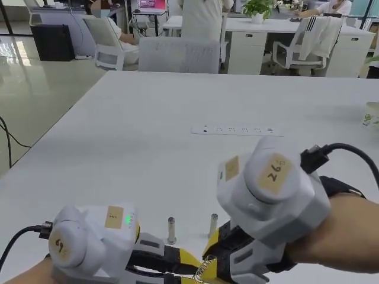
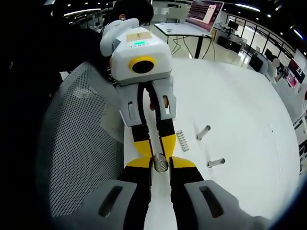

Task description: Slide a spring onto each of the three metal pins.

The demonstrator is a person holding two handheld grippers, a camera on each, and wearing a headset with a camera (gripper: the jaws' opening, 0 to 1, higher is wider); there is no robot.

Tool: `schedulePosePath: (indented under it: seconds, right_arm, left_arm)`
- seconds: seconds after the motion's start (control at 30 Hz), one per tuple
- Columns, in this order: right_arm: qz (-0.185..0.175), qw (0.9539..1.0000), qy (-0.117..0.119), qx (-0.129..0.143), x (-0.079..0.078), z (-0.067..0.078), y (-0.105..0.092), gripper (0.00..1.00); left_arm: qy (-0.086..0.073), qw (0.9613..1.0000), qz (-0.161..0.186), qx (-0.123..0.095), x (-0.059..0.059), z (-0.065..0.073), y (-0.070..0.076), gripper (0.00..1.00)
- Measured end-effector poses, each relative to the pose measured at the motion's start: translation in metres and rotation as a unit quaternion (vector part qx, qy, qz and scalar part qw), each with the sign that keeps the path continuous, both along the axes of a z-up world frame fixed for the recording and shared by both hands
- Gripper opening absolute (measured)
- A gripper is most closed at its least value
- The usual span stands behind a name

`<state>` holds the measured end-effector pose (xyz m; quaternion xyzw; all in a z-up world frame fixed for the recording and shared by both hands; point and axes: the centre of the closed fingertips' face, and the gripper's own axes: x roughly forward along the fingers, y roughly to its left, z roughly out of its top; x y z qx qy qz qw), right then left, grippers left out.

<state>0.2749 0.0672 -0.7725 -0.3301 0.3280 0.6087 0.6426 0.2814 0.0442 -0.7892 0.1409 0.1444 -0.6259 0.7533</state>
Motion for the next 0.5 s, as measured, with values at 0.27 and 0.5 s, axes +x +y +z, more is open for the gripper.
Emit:
schedulePosePath:
  seconds: [0.27, 0.5]
  right_arm:
    - [0.003, 0.9999, 0.006, -0.009, -0.0019, -0.0051, -0.0005, 0.11]
    - [0.001, 0.9999, 0.008, -0.009, -0.0011, -0.0047, -0.0009, 0.09]
  left_arm:
    - [-0.005, 1.0000, -0.002, -0.006, -0.0001, 0.0032, -0.0011, 0.02]
    - [-0.007, 0.9999, 0.000, -0.015, 0.0000, 0.0063, -0.0020, 0.02]
